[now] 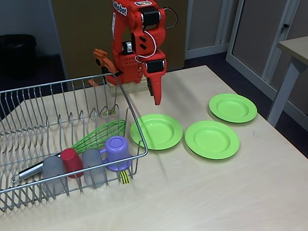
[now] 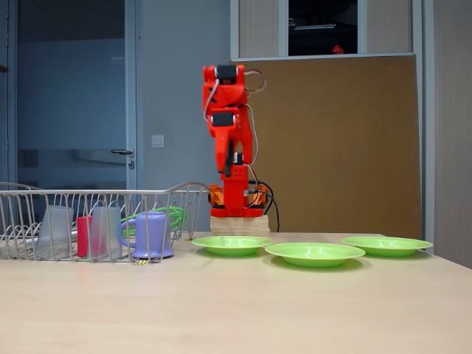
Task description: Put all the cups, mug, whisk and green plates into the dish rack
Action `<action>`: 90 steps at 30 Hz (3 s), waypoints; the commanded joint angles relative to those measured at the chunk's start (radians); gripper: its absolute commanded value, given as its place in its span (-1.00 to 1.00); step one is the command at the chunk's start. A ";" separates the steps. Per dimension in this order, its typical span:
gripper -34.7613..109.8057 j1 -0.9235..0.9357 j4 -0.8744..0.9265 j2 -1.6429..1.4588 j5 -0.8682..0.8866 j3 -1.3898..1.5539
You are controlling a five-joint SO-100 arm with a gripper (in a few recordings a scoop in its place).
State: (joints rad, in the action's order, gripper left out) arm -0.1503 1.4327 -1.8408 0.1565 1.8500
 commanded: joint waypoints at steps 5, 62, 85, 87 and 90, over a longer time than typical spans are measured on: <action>-0.05 -0.176 -0.212 -0.222 0.356 0.411; -0.52 -0.149 -0.854 0.081 0.477 0.664; -0.52 -0.178 -0.247 -0.259 0.206 0.138; -0.52 -0.178 -0.219 -0.261 0.167 0.089; -0.52 -0.184 -0.150 -0.249 0.104 -0.005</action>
State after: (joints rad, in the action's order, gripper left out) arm -0.3175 1.2180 -2.0601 0.3022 1.9436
